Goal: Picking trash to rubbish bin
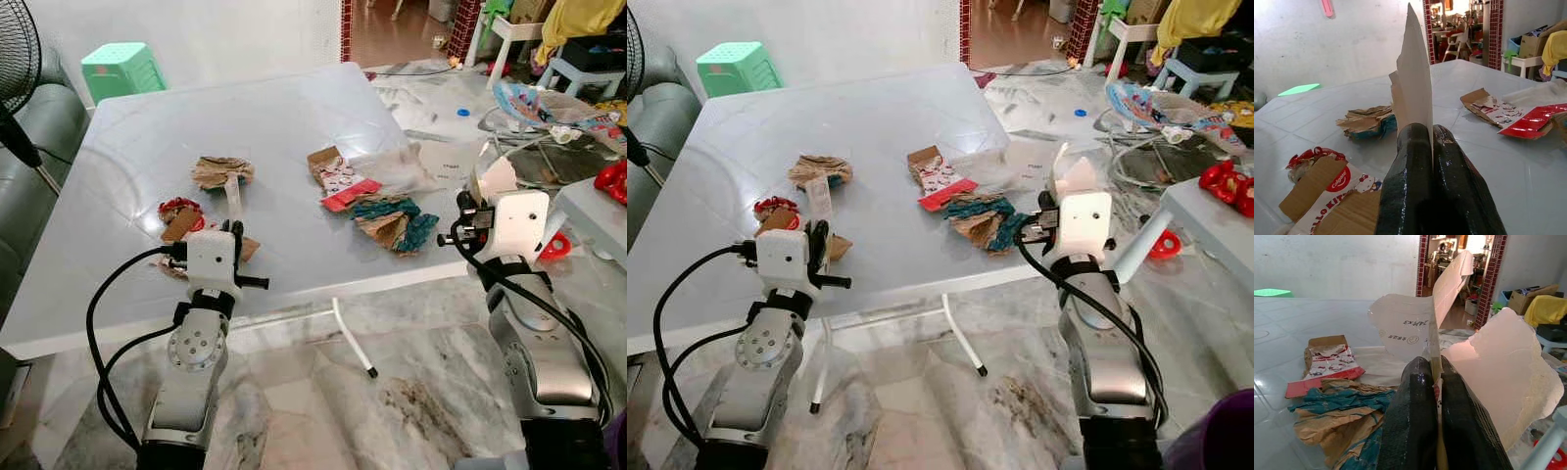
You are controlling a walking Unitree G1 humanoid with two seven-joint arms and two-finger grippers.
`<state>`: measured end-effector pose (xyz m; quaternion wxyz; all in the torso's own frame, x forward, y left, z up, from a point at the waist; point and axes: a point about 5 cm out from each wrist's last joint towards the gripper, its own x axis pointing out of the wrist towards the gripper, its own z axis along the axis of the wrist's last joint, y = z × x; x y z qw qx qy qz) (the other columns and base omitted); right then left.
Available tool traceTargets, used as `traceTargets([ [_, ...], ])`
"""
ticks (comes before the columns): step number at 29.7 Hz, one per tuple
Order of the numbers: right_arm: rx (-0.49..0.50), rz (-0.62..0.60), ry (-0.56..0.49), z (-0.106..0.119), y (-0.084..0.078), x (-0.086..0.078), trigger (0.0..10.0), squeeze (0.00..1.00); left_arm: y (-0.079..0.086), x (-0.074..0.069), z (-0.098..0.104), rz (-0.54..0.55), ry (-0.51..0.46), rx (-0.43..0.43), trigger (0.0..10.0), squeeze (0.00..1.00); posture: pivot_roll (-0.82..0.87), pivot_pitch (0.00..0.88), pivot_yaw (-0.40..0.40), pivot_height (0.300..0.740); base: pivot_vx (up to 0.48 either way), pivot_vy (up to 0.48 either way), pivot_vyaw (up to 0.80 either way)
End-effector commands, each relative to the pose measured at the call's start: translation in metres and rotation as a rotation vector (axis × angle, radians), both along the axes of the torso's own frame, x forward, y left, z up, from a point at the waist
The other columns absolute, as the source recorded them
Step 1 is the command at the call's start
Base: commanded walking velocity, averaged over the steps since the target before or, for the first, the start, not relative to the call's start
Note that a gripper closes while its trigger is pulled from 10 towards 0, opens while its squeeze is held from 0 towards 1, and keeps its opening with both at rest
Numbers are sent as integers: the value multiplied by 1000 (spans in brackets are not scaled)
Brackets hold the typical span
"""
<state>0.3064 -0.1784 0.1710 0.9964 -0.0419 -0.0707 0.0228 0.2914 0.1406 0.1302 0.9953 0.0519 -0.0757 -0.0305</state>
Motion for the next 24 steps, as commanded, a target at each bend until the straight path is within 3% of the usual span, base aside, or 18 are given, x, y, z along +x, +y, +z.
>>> traceTargets([
  [1, 2, 1, -1, 2, 1, 2, 10000, 0, 3, 1, 5, 7, -11, -11, 10000, 0, -66, 34, 43, 740, 0, 0, -800],
  [9, 2, 4, 10, 0, 1, 1, 10000, 0, 2, 1, 4, 6, -8, -11, 10000, 0, -67, 35, 40, 740, 0, 0, -100],
  [19, 15, 0, 2, 1, 1, 1, 10000, 0, 2, 1, 4, 5, -6, -10, 10000, 0, -68, 36, 38, 740, 0, 0, -778],
  [24, 15, -12, -1, 1, -1, 1, 10000, 0, 2, 1, 3, 5, -3, -9, 10000, 0, -68, 36, 38, 740, 0, 0, 0],
])
